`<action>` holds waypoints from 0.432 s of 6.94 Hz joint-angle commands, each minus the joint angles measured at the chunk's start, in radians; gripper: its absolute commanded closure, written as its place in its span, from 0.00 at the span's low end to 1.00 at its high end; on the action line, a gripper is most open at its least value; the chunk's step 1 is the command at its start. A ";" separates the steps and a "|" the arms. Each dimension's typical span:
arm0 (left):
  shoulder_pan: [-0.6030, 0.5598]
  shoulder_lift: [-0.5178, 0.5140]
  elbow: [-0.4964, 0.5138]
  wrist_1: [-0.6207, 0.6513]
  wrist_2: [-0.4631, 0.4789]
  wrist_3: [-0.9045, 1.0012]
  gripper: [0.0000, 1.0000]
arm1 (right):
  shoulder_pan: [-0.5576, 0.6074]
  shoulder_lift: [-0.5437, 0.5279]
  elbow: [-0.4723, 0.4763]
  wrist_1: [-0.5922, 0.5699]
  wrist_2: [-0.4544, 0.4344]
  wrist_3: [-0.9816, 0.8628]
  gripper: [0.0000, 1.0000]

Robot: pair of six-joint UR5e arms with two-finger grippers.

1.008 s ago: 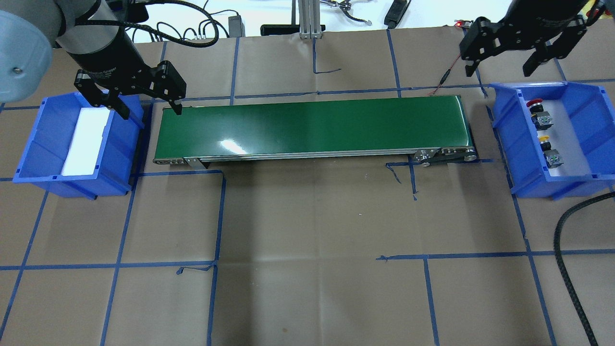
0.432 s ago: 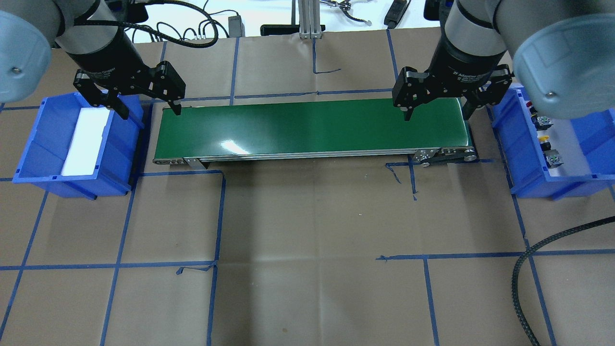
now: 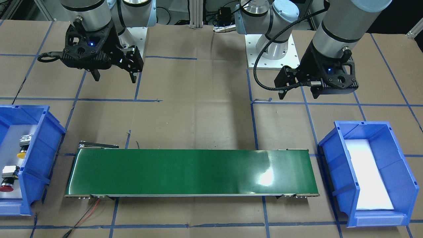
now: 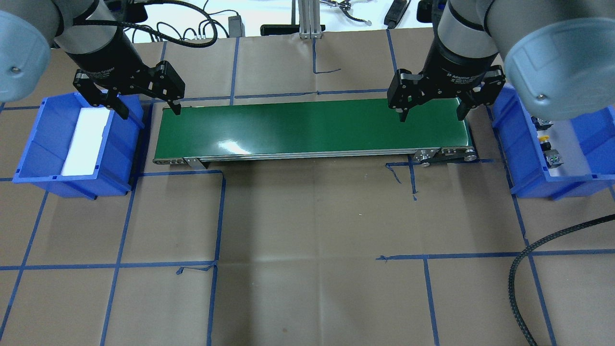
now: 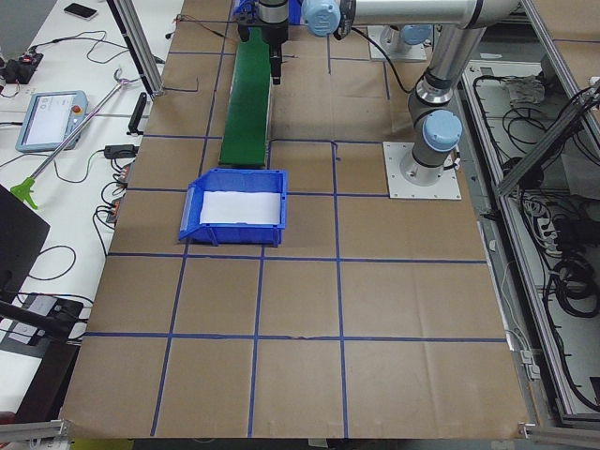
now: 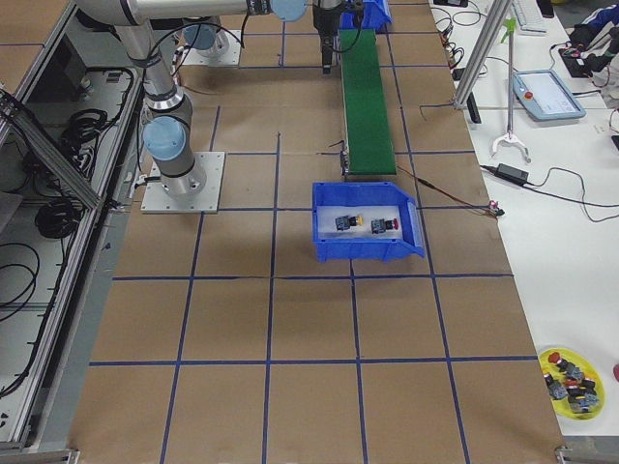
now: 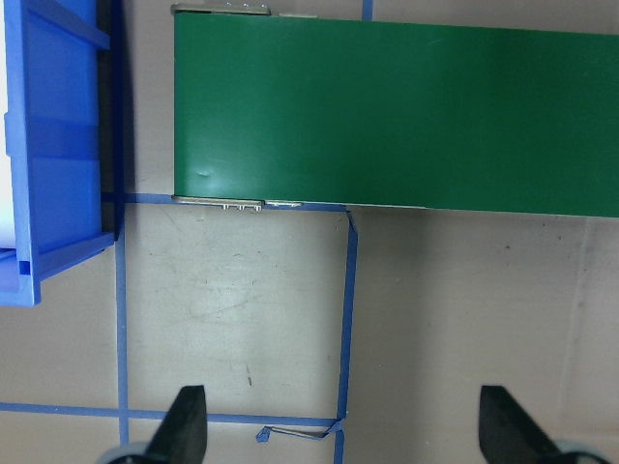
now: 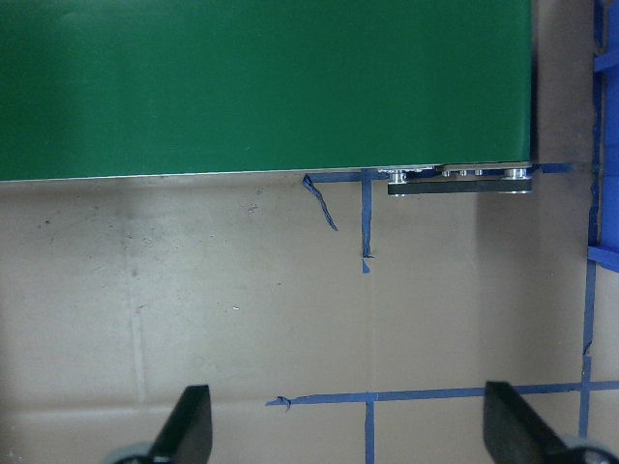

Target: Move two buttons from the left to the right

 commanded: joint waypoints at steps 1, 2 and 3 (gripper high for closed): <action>0.010 0.000 0.000 0.000 -0.004 0.004 0.00 | -0.003 0.000 -0.010 -0.004 0.006 -0.001 0.00; 0.020 0.000 0.000 -0.002 -0.006 0.007 0.00 | -0.003 0.000 -0.010 -0.002 0.010 0.002 0.00; 0.019 0.000 0.000 0.000 -0.006 0.010 0.00 | -0.003 0.000 -0.008 -0.004 0.008 0.002 0.00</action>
